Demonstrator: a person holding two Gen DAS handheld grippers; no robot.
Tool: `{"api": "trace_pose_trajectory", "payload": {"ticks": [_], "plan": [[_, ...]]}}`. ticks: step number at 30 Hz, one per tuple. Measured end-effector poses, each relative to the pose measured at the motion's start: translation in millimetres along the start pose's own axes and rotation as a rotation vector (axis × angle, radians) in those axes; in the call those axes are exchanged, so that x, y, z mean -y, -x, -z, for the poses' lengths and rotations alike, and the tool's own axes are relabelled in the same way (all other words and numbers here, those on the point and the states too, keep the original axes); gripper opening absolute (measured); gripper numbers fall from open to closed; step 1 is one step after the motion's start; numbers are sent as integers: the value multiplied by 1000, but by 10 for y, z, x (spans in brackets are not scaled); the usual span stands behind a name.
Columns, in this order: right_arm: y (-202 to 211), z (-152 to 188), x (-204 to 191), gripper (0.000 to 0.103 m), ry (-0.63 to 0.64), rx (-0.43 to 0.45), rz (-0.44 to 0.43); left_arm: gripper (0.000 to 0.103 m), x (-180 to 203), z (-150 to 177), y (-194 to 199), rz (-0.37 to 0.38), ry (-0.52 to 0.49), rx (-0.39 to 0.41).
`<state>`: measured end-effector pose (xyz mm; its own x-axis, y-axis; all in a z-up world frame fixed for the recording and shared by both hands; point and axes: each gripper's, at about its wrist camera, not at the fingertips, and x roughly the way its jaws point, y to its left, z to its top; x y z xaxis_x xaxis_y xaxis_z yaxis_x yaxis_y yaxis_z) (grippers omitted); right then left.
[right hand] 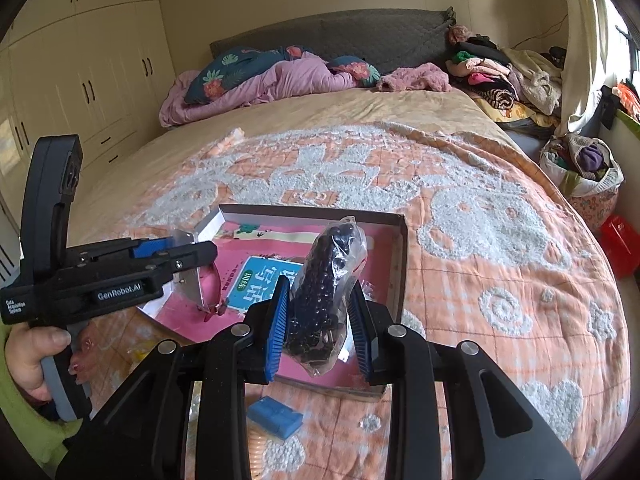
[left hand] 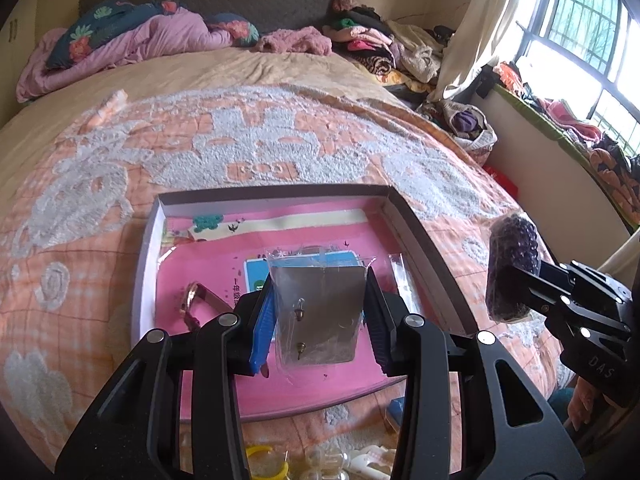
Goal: Organize jewelry
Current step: 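Carry the earring card and black bead bag into the box and release both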
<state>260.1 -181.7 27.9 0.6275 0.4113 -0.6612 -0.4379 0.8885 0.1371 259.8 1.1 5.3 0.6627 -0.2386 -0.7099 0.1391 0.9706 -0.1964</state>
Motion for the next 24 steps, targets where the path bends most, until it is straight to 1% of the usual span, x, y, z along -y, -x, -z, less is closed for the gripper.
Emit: {"api": "trace_pose_trajectory", "payload": {"ticks": [11, 18, 24], "plan": [[-308, 19, 131, 28, -8, -55, 26, 31, 11, 51, -306, 1, -9, -69], [-458, 52, 193, 28, -24, -90, 34, 32, 12, 85, -430, 2, -12, -106], [-541, 69, 256, 29, -40, -112, 49, 32, 2, 94, -478, -4, -15, -121]]}}
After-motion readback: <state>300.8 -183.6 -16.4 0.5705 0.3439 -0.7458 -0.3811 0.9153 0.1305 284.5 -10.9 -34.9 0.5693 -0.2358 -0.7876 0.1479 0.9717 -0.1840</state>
